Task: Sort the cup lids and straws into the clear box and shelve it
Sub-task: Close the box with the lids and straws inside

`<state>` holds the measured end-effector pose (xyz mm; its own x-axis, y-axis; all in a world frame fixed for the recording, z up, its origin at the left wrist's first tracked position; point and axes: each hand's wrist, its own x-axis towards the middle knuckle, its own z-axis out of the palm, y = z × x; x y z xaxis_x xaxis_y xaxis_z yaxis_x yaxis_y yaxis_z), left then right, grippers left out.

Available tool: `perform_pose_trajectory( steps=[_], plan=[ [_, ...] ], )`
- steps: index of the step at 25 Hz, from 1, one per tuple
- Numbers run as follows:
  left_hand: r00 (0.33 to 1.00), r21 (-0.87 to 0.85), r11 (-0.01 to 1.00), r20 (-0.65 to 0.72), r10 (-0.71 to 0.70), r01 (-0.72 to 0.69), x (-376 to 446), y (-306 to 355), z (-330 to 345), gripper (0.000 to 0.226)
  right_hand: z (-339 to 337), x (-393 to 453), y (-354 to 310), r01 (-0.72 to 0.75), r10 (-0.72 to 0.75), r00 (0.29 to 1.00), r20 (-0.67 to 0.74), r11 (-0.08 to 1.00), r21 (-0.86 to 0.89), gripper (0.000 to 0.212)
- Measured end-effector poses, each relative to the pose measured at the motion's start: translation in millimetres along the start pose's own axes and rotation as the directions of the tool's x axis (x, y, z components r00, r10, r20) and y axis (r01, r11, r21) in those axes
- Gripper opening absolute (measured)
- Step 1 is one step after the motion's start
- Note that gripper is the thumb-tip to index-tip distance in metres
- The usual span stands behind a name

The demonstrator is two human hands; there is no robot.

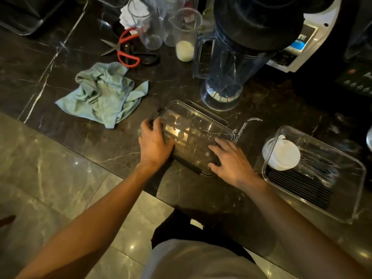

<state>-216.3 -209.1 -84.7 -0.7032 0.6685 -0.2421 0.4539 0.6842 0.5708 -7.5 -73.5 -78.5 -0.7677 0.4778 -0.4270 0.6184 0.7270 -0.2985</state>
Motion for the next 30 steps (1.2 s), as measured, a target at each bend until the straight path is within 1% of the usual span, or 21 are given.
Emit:
perform_pose_trajectory(
  steps=[2,3,4,6,7,8,11,12,14,16,18,20,21,23,25,27,30],
  plan=[
    [0.999,-0.023,0.999,-0.005,-0.039,0.039,5,-2,-3,0.08,2,-2,-2,-0.021,0.022,1.0,-0.02,0.997,0.073,0.064],
    [0.997,-0.041,0.997,0.006,-0.072,0.072,10,-1,-4,0.082,2,-3,-5,-0.053,0.061,0.997,-0.045,0.985,0.164,0.061],
    [0.993,-0.078,0.99,0.02,-0.119,0.12,15,2,-8,0.083,2,-3,-8,-0.098,0.122,0.99,-0.069,0.954,0.284,0.058],
    [0.966,-0.199,0.945,0.063,-0.251,0.258,28,5,-16,0.082,2,-2,-12,-0.179,0.254,0.964,-0.079,0.841,0.511,0.05],
    [0.95,-0.247,0.917,0.084,-0.3,0.312,32,4,-18,0.077,2,-1,-13,-0.196,0.293,0.952,-0.084,0.798,0.57,0.047],
    [0.942,-0.267,0.903,0.089,-0.324,0.336,35,1,-19,0.069,3,0,-14,-0.201,0.314,0.944,-0.097,0.784,0.587,0.045],
    [0.928,-0.265,0.89,0.105,-0.356,0.371,39,-12,-18,0.051,4,0,-11,-0.198,0.308,0.942,-0.132,0.829,0.522,0.043],
    [0.918,-0.296,0.869,0.144,-0.369,0.396,37,-15,-19,0.046,3,-1,-10,-0.196,0.293,0.948,-0.122,0.844,0.5,0.044],
    [0.887,-0.397,0.795,0.257,-0.384,0.459,31,-19,-24,0.04,-1,-6,-8,-0.186,0.242,0.967,-0.079,0.883,0.431,0.05],
    [0.862,-0.501,0.709,0.382,-0.334,0.496,22,-17,-35,0.043,-10,-11,-4,-0.16,0.176,0.984,-0.015,0.923,0.35,0.058],
    [0.851,-0.59,0.625,0.449,-0.272,0.511,13,-8,-48,0.038,-21,-19,1,-0.119,0.1,0.992,0.072,0.929,0.35,0.065],
    [0.855,-0.653,0.558,0.454,-0.253,0.512,5,6,-62,0.024,-34,-31,5,-0.075,0.022,0.991,0.134,0.91,0.408,0.073],
    [0.861,-0.678,0.536,0.448,-0.242,0.503,2,14,-71,0.017,-41,-38,9,-0.048,-0.01,0.991,0.132,0.902,0.428,0.078],
    [0.871,-0.715,0.507,0.456,-0.183,0.481,-6,30,-87,0.013,-52,-51,17,0.017,-0.053,0.996,0.068,0.894,0.448,0.086],
    [0.875,-0.739,0.487,0.468,-0.127,0.466,-13,46,-100,0.016,-61,-63,31,0.068,-0.066,0.998,-0.02,0.883,0.464,0.092],
    [0.881,-0.76,0.462,0.459,-0.116,0.457,-18,61,-108,0.019,-69,-76,47,0.103,-0.07,0.994,-0.089,0.889,0.447,0.095],
    [0.866,-0.761,0.439,0.491,-0.093,0.478,-19,89,-112,0.025,-80,-100,68,0.133,-0.054,0.981,-0.185,0.887,0.443,0.085]
  ],
)
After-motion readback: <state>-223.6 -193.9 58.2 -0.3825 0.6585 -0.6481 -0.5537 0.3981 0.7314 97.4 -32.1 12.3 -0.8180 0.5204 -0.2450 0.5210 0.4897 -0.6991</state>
